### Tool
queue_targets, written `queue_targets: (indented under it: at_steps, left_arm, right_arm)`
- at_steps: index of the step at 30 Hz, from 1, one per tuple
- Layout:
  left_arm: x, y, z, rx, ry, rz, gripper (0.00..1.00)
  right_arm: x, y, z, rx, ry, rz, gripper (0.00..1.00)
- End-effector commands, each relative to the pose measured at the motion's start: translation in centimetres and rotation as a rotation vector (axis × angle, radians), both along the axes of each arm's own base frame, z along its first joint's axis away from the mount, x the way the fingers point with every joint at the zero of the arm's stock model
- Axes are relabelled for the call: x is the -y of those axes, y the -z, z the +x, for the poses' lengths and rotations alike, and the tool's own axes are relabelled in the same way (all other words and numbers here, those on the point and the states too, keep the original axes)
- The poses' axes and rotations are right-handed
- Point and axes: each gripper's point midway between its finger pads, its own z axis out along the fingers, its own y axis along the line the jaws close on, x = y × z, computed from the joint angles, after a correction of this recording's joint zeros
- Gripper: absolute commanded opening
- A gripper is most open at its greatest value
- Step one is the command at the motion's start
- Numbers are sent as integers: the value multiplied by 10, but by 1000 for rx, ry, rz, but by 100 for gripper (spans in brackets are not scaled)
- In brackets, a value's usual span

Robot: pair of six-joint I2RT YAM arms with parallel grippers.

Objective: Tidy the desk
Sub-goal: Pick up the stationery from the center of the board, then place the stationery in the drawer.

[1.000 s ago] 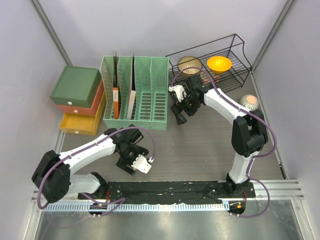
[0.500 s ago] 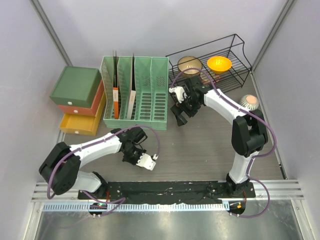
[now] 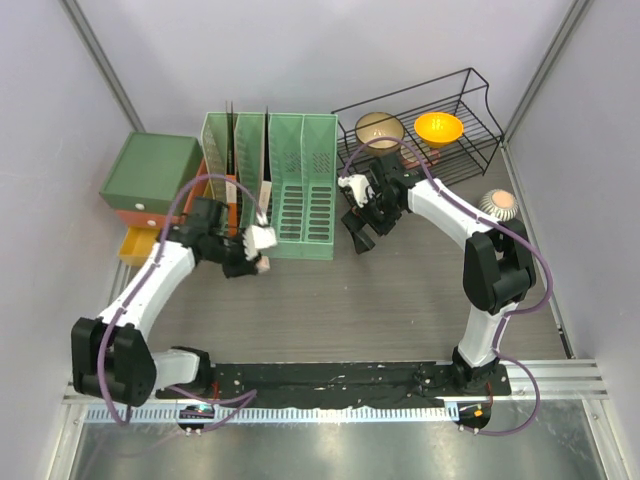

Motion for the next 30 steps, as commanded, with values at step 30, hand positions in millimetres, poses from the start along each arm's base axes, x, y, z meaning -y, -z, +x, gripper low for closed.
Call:
queue_targets:
  at_steps: [30]
  left_arm:
    - [-259, -48, 72, 218, -1130, -481, 0]
  right_arm:
    - [-6, -2, -4, -2, -45, 34, 100]
